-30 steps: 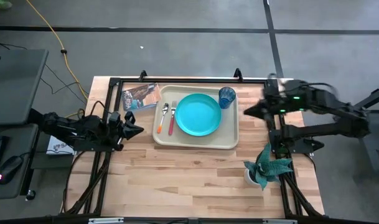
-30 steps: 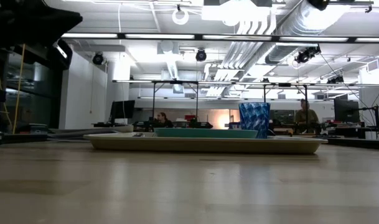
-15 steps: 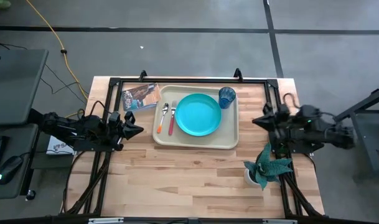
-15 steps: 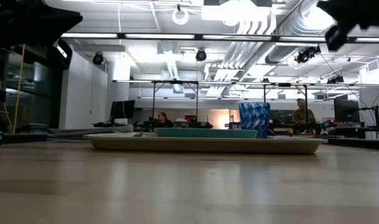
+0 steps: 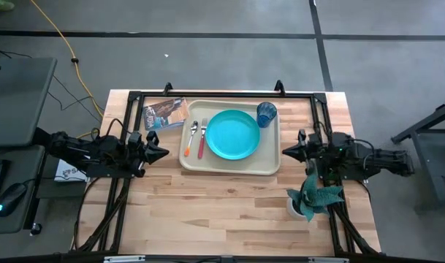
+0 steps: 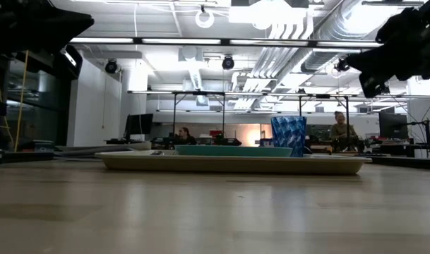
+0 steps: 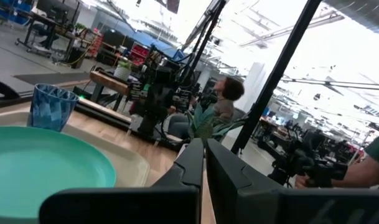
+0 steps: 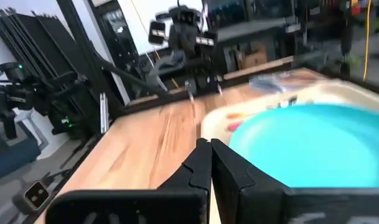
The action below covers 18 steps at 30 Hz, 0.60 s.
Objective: Pick and place plate/cup/fork/spoon on tray
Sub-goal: Return to home position
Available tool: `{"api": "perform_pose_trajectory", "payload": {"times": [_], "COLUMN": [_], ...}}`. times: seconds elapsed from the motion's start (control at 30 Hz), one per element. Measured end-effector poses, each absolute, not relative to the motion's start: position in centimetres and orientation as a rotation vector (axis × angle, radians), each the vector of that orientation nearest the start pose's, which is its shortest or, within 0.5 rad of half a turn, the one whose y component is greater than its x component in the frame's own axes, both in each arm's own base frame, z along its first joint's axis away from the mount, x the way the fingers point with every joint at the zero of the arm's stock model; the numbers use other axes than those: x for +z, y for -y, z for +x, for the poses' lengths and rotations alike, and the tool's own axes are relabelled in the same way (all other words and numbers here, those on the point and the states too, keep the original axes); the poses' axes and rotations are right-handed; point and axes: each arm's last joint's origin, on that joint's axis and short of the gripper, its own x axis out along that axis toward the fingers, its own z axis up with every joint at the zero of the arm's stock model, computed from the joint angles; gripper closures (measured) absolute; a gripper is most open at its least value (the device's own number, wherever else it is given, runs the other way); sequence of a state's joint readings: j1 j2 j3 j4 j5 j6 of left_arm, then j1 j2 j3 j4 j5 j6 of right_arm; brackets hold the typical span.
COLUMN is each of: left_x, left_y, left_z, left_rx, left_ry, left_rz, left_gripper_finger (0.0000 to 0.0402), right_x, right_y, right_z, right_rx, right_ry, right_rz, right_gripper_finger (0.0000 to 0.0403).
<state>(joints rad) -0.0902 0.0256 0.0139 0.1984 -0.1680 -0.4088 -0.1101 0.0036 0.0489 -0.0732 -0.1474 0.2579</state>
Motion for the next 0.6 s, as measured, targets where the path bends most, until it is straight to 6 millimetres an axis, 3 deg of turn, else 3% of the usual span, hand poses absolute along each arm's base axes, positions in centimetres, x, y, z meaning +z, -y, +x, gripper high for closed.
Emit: {"api": "perform_pose_trajectory", "payload": {"times": [0.23, 0.6], "left_x": [18.53, 18.53], "left_y": [0.39, 0.39], "left_z": [9.65, 9.65], "left_rx": [0.038, 0.038], "left_ry": [0.199, 0.199], "left_rz": [-0.431, -0.431], "left_gripper_finger": [0.0401, 0.0401], "right_x": [17.20, 17.07], "right_y": [0.64, 0.85], "right_z": [9.55, 9.57], "right_rx": [0.035, -0.040], "right_ry": [0.003, -0.004], "right_rz": [0.162, 0.180], "right_gripper_finger": [0.0403, 0.0403]}}
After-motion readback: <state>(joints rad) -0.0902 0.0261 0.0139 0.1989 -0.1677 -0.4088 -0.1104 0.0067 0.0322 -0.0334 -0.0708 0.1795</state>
